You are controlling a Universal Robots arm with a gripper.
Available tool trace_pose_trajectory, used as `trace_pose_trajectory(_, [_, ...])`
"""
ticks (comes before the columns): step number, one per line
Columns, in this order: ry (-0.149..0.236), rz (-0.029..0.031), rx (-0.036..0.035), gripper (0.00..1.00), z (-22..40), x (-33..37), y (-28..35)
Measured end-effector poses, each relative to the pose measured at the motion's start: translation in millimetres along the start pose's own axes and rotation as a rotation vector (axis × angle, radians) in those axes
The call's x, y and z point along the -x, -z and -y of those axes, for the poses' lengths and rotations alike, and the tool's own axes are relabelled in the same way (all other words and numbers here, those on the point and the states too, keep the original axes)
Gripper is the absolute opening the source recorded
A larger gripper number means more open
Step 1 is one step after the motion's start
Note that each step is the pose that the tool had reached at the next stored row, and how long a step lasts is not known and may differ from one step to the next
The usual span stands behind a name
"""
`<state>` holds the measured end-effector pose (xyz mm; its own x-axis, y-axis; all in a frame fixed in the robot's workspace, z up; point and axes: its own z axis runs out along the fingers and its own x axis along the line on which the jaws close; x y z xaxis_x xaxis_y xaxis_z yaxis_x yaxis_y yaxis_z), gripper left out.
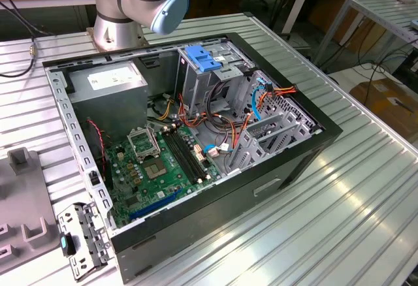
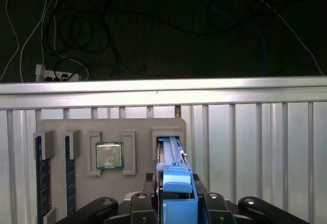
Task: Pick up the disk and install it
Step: 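Pick up the disk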
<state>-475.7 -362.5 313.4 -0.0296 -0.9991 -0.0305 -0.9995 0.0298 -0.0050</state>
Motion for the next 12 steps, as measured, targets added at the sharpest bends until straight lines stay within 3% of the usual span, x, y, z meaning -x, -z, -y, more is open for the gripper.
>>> trace_pose_trajectory(12, [0.0, -0.0001, 0.0001, 0.37, 0.1, 0.3, 9.6])
